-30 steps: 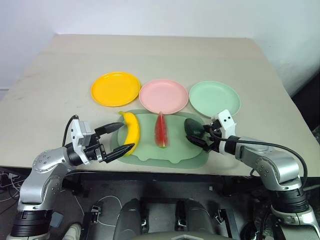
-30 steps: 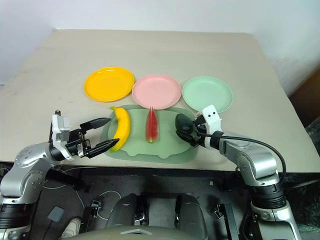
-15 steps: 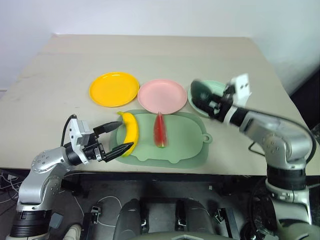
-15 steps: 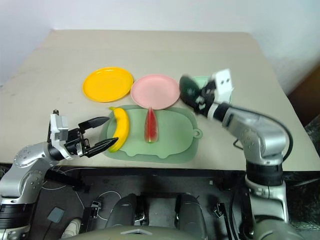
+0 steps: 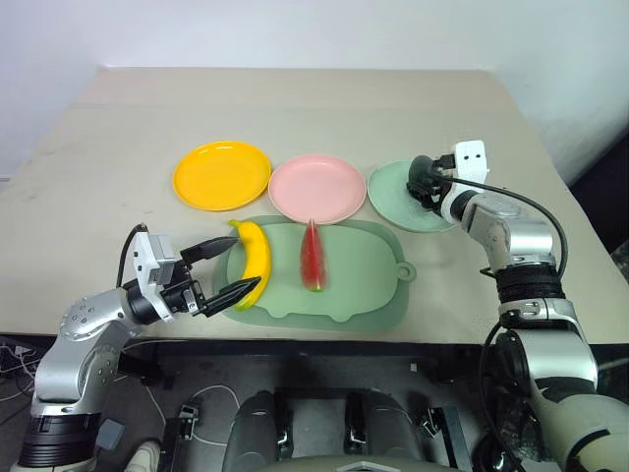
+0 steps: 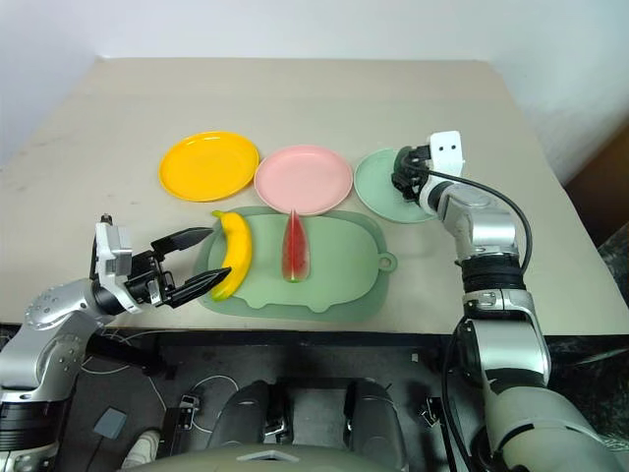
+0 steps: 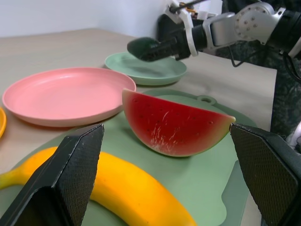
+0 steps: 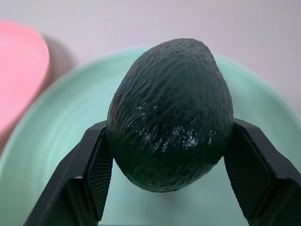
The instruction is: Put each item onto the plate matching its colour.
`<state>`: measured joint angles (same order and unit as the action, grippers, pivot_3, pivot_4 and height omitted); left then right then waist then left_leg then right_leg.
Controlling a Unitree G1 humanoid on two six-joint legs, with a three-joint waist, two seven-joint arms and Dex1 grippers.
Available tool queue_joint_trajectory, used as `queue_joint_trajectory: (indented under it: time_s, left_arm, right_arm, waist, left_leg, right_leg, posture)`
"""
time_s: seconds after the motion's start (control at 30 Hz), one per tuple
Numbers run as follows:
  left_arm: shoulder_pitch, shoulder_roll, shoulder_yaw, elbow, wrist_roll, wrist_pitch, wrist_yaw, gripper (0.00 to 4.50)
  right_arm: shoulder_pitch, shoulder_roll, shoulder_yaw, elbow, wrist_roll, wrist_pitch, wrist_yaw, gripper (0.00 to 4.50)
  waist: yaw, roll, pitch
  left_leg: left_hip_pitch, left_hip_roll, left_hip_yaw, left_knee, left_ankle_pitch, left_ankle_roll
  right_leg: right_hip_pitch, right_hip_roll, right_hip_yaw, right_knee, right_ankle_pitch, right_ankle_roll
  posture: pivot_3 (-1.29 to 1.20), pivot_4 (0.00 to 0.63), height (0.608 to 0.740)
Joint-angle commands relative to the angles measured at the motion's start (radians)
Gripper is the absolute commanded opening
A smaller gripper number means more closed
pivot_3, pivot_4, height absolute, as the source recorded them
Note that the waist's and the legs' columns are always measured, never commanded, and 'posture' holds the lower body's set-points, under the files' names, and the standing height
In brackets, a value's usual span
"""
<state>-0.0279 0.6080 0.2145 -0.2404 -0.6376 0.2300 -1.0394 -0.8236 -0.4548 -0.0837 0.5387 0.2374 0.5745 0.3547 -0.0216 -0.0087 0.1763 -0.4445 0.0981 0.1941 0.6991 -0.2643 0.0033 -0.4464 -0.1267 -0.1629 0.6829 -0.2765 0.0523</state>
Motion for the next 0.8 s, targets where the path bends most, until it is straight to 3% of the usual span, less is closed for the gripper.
queue_joint_trajectory:
  time_s: [0.03, 0.17, 0.2, 0.33, 0.6, 0.8]
  left_arm:
    - [0.006, 0.015, 0.027, -0.042, -0.017, 0.002, 0.004, 4.5]
    - [0.004, 0.018, 0.029, -0.041, -0.017, 0.004, 0.006, 4.5]
    - [0.003, 0.018, 0.028, -0.04, -0.017, 0.006, 0.006, 4.5]
    - [0.0, 0.021, 0.024, -0.034, -0.018, 0.007, 0.002, 4.5]
    - [-0.019, 0.023, 0.02, -0.012, -0.015, 0.004, -0.008, 4.5]
    - [-0.032, 0.024, 0.017, 0.011, -0.009, -0.002, -0.017, 4.5]
  right_arm:
    - [-0.007, -0.003, -0.013, -0.03, -0.013, 0.001, -0.003, 3.07]
    - [0.02, -0.007, -0.017, -0.075, -0.022, 0.004, -0.002, 4.37]
    - [0.029, -0.01, -0.023, -0.102, -0.014, 0.02, 0.004, 4.44]
    - [0.066, -0.04, -0.024, -0.197, -0.012, 0.082, 0.025, 4.44]
    - [0.21, -0.16, -0.103, -0.589, 0.106, 0.27, 0.136, 4.44]
    - [0.249, -0.143, -0.116, -0.935, 0.37, 0.653, 0.182, 4.44]
  waist:
    - [0.001, 0.0, 0.0]
    - [0.002, 0.0, 0.0]
    - [0.002, 0.0, 0.0]
    - [0.001, 0.0, 0.0]
    - [0.005, 0.0, 0.0]
    - [0.001, 0.001, 0.0]
  left_leg:
    - [0.0, 0.0, 0.0, 0.0, 0.0, 0.0]
    - [0.0, 0.0, 0.0, 0.0, 0.0, 0.0]
    - [0.0, 0.0, 0.0, 0.0, 0.0, 0.0]
    - [0.0, 0.0, 0.0, 0.0, 0.0, 0.0]
    - [0.0, 0.001, -0.001, 0.0, 0.0, 0.0]
    - [0.0, 0.002, -0.001, -0.001, 0.0, 0.0]
  right_leg:
    - [0.0, 0.0, 0.0, 0.0, 0.0, 0.0]
    - [0.0, 0.0, 0.0, 0.0, 0.0, 0.0]
    - [0.0, 0.0, 0.0, 0.0, 0.0, 0.0]
    - [0.0, 0.0, 0.0, 0.0, 0.0, 0.0]
    - [0.0, -0.001, 0.0, 0.0, 0.0, 0.0]
    - [-0.001, 0.0, 0.0, 0.0, 0.0, 0.0]
  posture:
    - [0.0, 0.15, 0.695]
    - [0.0, 0.15, 0.695]
    - [0.0, 0.15, 0.695]
    - [0.0, 0.15, 0.695]
    - [0.0, 0.15, 0.695]
    - [0.0, 0.15, 0.695]
